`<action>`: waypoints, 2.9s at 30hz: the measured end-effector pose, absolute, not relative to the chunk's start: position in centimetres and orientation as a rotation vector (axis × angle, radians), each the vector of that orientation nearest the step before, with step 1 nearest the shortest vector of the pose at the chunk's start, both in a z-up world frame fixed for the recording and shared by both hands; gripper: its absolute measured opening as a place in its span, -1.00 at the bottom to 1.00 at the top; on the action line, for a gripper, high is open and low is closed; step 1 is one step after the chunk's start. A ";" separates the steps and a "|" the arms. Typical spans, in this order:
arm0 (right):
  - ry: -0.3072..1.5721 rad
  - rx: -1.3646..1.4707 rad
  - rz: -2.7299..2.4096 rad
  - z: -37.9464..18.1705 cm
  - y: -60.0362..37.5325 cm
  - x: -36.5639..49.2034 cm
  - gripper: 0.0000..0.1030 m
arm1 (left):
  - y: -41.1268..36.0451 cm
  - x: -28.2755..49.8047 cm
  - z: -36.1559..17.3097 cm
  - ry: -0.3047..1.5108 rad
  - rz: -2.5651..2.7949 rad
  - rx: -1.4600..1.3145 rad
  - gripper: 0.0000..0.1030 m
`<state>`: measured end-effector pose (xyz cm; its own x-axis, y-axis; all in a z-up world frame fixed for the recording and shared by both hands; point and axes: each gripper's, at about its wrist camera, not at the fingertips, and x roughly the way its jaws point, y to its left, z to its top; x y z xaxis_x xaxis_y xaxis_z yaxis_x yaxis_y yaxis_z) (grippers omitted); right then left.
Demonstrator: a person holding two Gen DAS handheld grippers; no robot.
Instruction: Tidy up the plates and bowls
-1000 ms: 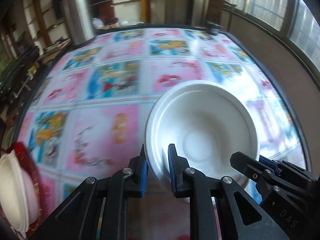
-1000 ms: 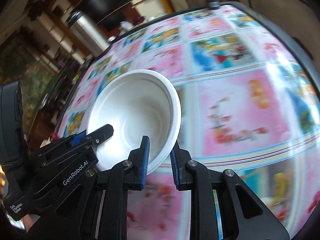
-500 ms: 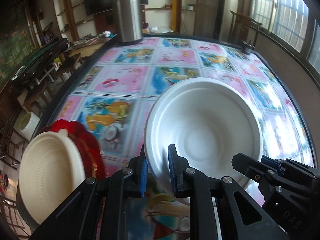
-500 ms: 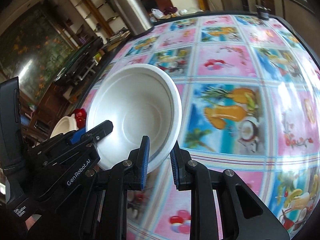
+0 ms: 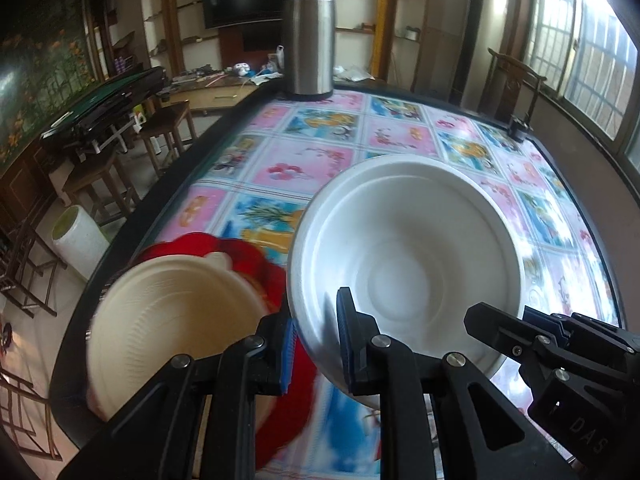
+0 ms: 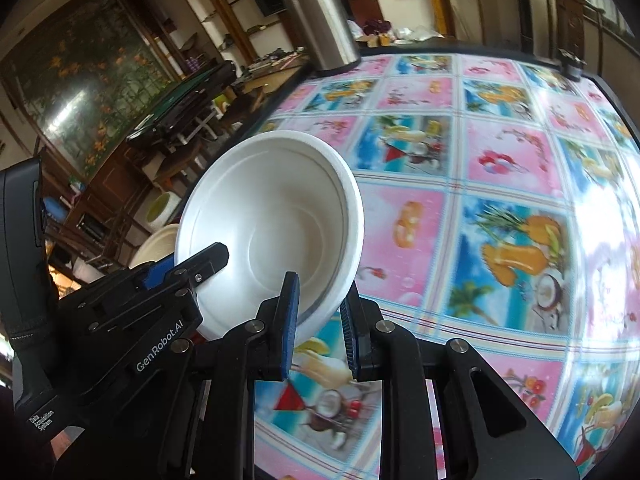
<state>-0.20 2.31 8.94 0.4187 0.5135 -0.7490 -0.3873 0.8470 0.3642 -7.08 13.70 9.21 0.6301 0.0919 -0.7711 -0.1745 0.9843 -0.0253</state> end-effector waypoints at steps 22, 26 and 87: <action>1.059 -0.034 0.773 7.9 14.7 -3.0 -0.60 | 24.2 -12.6 7.7 0.929 0.313 -0.220 -0.63; 1.068 -0.046 0.771 7.6 15.0 -3.1 -0.60 | 24.3 -12.4 7.4 0.937 0.311 -0.218 -0.62; 0.948 -0.006 0.604 8.6 11.3 -4.8 -0.57 | 22.2 -14.5 9.4 0.664 0.460 -0.051 0.57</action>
<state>-4.83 11.28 8.59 0.4321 0.4816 -0.7625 -0.4868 0.8362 0.2524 -14.50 22.24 9.44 0.6911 0.3953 -0.6051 -0.4274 0.8986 0.0988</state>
